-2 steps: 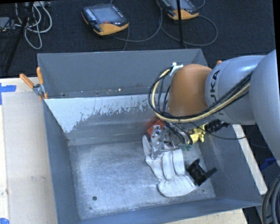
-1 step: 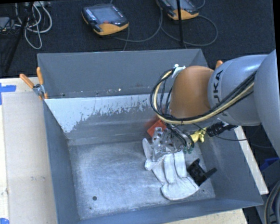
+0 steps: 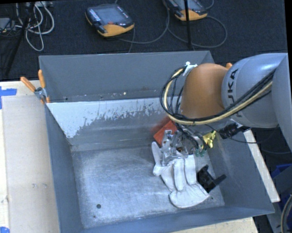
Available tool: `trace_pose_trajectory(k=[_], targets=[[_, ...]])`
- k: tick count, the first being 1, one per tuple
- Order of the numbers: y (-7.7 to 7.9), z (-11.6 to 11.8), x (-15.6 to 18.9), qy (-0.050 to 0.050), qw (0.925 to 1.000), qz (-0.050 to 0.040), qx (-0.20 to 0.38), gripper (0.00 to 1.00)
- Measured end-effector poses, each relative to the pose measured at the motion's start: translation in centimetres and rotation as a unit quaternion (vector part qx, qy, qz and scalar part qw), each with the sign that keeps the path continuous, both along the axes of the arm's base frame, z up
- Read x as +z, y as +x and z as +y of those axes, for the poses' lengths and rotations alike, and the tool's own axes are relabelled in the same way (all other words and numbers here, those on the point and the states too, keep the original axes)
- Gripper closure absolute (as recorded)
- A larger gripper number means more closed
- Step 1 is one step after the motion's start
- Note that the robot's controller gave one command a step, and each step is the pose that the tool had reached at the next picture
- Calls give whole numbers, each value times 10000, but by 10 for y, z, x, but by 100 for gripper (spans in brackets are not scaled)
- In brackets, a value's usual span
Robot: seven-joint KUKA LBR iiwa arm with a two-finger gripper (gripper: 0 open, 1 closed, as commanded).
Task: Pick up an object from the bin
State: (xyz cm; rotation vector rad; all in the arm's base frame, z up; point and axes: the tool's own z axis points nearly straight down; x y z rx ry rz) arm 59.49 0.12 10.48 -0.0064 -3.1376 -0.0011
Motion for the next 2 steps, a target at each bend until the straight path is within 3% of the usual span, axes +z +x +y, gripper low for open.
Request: trace_pose_trajectory(k=[1,2], targets=[[-2,-1,18,-2,9998,-27,209,100],[-19,-24,18,-2,9998,-10,206,0]])
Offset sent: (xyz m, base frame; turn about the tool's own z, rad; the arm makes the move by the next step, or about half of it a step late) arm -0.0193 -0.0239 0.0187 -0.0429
